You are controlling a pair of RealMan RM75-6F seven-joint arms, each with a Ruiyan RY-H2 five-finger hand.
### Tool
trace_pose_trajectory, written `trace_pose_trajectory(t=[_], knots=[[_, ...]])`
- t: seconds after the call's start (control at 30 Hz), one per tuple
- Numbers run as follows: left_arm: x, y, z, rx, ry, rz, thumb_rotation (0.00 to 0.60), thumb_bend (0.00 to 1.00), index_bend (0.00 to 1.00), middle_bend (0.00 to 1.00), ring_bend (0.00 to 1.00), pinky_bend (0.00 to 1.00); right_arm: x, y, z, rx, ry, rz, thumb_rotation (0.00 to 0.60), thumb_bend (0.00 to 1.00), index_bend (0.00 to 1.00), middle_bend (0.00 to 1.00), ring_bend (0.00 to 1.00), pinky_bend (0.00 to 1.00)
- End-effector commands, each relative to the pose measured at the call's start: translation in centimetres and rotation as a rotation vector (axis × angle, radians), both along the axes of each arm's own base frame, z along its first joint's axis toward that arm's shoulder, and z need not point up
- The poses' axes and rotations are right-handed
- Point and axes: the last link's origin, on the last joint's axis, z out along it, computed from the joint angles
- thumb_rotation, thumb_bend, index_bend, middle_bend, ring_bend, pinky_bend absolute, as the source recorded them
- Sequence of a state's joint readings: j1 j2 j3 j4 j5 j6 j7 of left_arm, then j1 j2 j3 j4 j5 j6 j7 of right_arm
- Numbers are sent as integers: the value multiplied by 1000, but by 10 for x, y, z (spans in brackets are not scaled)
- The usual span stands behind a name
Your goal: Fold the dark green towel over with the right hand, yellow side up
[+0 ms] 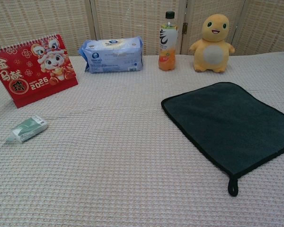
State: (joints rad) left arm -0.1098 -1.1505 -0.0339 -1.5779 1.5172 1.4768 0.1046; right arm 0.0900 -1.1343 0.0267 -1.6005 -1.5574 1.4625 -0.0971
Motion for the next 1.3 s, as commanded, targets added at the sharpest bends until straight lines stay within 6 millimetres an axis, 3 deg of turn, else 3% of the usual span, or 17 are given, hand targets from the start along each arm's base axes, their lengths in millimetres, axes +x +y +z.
trace_pose_trajectory(t=[0.03,0.27,0.43,0.6,0.67,0.9,1.3], knots=[[-1,1,-1,-7,1,7,600,417,3,0,0,0,-1,-1,0,3,4,-3,600,430,0,0,0,0],[-1,5,-4,-20,-4,14,600,420,9,0,0,0,-5,-5,-1,7,12,-23,600,428,0,0,0,0],[-1,6,-1,-15,-23,8,600,422,9,0,0,0,-1,-22,-8,41,3,13,600,427,25,0,0,0],[-4,8,5,-6,-43,19,600,423,9,0,0,0,29,-73,-19,124,39,111,600,426,233,0,0,0],[-4,8,6,-4,-48,25,600,422,8,0,0,0,38,-88,-23,139,52,128,600,427,265,0,0,0],[-4,8,13,19,-69,30,600,423,6,0,0,0,82,-163,-57,264,76,116,600,427,305,0,0,0],[-10,10,20,31,-84,52,600,422,0,0,0,0,119,-243,-115,341,99,63,600,446,397,43,3,0]])
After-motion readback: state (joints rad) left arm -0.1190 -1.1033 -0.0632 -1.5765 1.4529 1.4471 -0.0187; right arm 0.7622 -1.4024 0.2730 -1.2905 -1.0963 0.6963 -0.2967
